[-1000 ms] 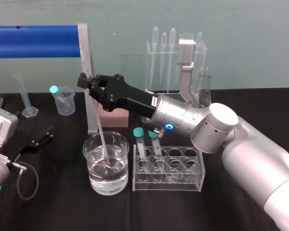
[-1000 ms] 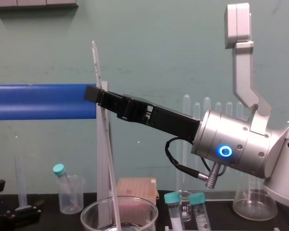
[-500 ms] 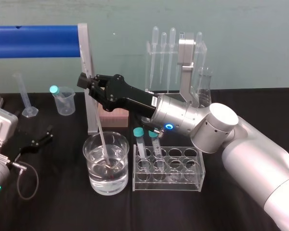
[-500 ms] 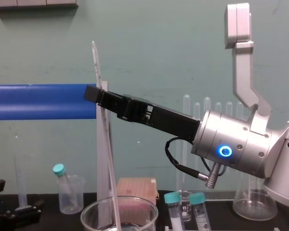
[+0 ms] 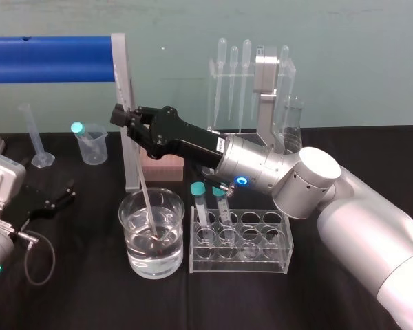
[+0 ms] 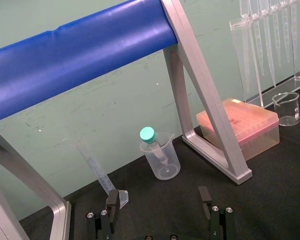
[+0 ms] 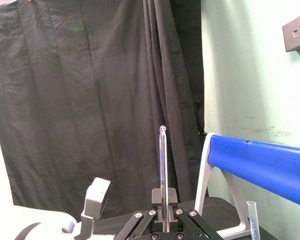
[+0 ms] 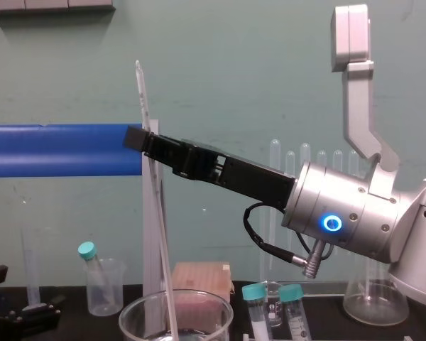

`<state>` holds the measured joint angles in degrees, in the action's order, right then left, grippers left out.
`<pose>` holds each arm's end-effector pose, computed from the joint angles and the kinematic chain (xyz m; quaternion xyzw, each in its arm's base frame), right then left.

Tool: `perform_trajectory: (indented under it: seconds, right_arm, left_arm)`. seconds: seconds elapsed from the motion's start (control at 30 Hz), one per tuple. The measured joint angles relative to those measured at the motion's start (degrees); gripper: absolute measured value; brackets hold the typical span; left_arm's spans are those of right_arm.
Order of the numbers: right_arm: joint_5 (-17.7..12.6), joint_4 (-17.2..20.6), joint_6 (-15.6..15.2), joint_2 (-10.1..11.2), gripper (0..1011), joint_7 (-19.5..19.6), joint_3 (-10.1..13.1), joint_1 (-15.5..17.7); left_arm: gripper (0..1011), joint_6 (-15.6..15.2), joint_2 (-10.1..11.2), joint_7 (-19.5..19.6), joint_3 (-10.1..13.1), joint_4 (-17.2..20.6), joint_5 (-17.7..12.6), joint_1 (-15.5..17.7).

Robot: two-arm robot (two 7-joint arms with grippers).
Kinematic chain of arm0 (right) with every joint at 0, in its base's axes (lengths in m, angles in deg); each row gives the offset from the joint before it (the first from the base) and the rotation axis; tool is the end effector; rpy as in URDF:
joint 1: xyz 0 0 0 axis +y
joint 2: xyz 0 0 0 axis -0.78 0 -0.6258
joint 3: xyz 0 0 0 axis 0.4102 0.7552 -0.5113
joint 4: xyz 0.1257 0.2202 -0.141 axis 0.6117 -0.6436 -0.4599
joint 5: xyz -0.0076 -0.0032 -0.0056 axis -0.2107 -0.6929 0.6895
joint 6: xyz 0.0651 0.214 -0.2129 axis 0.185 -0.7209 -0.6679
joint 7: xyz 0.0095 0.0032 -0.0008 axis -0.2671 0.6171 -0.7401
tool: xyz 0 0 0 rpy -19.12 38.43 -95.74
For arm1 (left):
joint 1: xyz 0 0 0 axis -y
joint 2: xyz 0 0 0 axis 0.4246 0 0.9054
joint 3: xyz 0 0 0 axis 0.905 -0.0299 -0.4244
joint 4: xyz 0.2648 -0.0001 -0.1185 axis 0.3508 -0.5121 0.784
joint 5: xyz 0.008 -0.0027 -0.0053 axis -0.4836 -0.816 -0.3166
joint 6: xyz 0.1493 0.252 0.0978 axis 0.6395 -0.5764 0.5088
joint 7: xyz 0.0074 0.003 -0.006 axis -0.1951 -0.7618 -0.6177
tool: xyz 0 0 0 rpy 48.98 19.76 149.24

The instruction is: Hold the thermometer with one hand and immerse one end into the beaker, then reinsert it into the test tube rack.

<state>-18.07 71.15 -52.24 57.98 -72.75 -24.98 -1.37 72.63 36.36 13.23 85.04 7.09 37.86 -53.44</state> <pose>0.4862 0.0795 -0.2400 0.1595 0.0229 -0.1039 0.9814 0.3581 0.0827 -0.3021 0.1415 -0.1325 0.5800 0.7912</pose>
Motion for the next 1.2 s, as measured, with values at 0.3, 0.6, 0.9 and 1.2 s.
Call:
perform_trajectory:
  seconds: [0.3, 0.6, 0.9, 1.2]
  right_arm:
    - [0.0, 0.0, 0.0, 0.0, 58, 0.0, 0.0, 0.0]
    - [0.0, 0.0, 0.0, 0.0, 58, 0.0, 0.0, 0.0]
    - [0.0, 0.0, 0.0, 0.0, 58, 0.0, 0.0, 0.0]
    - [0.0, 0.0, 0.0, 0.0, 58, 0.0, 0.0, 0.0]
  left_arm:
    - [1008, 0.0, 0.0, 0.0, 0.0, 0.0, 0.0, 0.0]
    - [1008, 0.0, 0.0, 0.0, 0.0, 0.0, 0.0, 0.0]
    - [1008, 0.0, 0.0, 0.0, 0.0, 0.0, 0.0, 0.0]
    - [1008, 0.0, 0.0, 0.0, 0.0, 0.0, 0.0, 0.0]
